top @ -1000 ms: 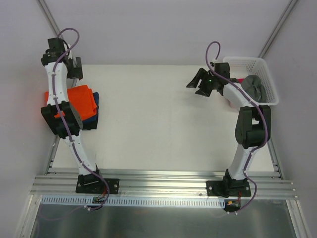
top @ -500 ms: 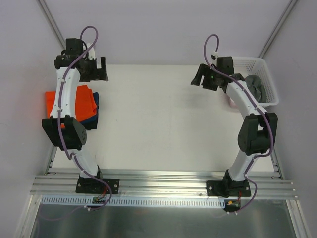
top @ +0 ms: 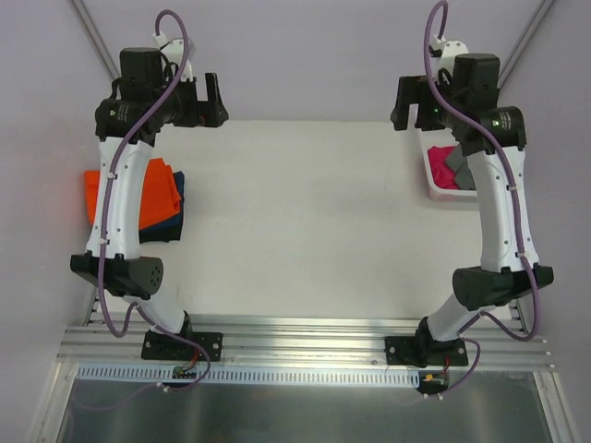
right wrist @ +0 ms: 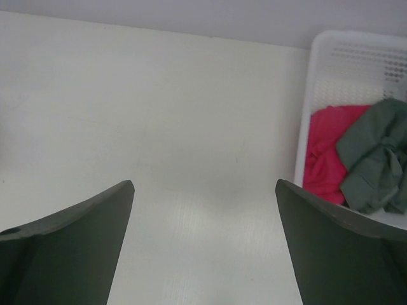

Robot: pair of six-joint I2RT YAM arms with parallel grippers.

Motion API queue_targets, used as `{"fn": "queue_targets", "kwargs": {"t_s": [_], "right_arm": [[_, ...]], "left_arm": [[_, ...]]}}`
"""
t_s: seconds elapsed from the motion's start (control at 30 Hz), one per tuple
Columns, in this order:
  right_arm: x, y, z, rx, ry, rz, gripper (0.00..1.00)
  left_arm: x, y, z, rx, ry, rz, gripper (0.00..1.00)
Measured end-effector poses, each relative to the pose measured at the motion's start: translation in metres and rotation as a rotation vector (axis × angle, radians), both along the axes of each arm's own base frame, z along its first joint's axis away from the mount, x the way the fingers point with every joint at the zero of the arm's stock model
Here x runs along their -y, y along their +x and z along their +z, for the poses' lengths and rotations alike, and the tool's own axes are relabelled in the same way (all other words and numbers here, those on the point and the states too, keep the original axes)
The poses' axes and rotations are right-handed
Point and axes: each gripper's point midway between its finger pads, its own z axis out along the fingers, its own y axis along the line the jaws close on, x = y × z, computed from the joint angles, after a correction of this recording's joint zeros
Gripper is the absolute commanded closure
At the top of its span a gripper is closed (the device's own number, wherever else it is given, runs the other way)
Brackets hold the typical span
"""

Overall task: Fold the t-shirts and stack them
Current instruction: Neatly place the folded tshirt to the corner

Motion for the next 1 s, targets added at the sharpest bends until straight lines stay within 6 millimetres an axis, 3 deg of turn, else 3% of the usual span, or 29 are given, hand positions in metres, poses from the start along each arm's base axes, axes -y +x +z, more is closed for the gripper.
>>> {"fn": "queue_targets", "kwargs": {"t_s": [0.07,0.17,0.37,0.67,0.87,1.0], "right_arm": [[0.014,-0.016,0.004,-0.015,-0.036,-0.059,0.00],[0.034,-0.048,-0.010,-0.080,-0.091,-0.126,0.03],[0.051,-0.090,-0.015,-0.126,-0.129,-0.170,0.03],[0.054,-0.105,-0.016,-0.128,-0.120,-0.179,0.03],[0.045,-0.109,-0.019,-0.148,-0.084,-0.142,0.03],[0.041,-0.118,-0.038,-0.191,-0.076,-0.119,0.03]], "left_arm": [[-0.003,-0.009,0.011,0.028,-0.005,0.007,0.01],[-0.006,-0.022,0.017,0.045,-0.002,0.016,0.01],[-0.014,-0.040,0.013,0.043,0.021,0.039,0.01],[-0.019,-0.057,-0.002,0.027,0.077,0.018,0.01],[-0.027,-0.086,0.005,0.094,0.159,-0.028,0.01],[-0.041,-0.112,0.009,0.146,0.230,-0.015,0.01]]}}
